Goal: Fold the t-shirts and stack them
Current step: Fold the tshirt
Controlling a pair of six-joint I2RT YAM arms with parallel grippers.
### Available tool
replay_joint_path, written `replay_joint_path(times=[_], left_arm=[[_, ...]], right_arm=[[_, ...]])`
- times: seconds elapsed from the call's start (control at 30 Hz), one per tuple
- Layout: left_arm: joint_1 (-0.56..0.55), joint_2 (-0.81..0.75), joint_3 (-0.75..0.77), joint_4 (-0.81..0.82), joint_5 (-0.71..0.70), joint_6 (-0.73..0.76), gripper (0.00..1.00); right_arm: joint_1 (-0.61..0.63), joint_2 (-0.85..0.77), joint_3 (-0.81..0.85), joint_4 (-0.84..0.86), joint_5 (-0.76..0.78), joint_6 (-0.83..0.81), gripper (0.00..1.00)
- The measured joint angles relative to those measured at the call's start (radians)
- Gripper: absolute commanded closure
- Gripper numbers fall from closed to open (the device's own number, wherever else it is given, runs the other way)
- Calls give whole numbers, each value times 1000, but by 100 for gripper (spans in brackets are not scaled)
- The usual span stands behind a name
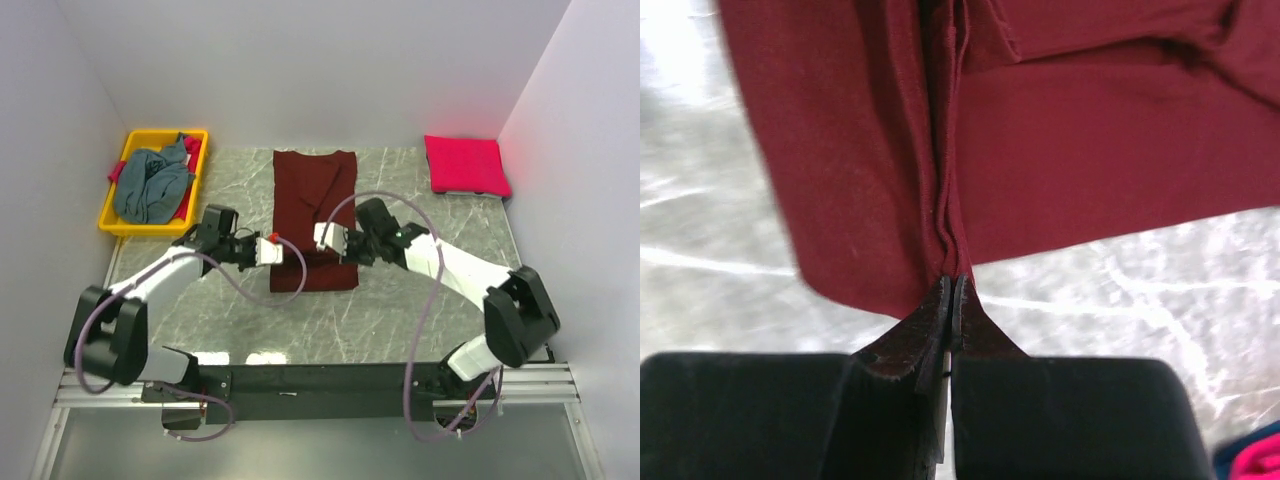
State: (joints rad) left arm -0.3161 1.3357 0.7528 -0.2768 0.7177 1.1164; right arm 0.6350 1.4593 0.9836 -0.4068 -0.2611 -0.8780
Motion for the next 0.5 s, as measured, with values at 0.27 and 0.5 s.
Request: replay_joint_path(times=[0.27, 0.5], left_arm=[[77, 268, 235, 47, 27, 78, 99], [111, 481, 441, 93, 38, 96, 91]], right_arm=[[-119, 218, 232, -6, -39, -91, 100], [-190, 393, 427, -10, -55, -128, 92]])
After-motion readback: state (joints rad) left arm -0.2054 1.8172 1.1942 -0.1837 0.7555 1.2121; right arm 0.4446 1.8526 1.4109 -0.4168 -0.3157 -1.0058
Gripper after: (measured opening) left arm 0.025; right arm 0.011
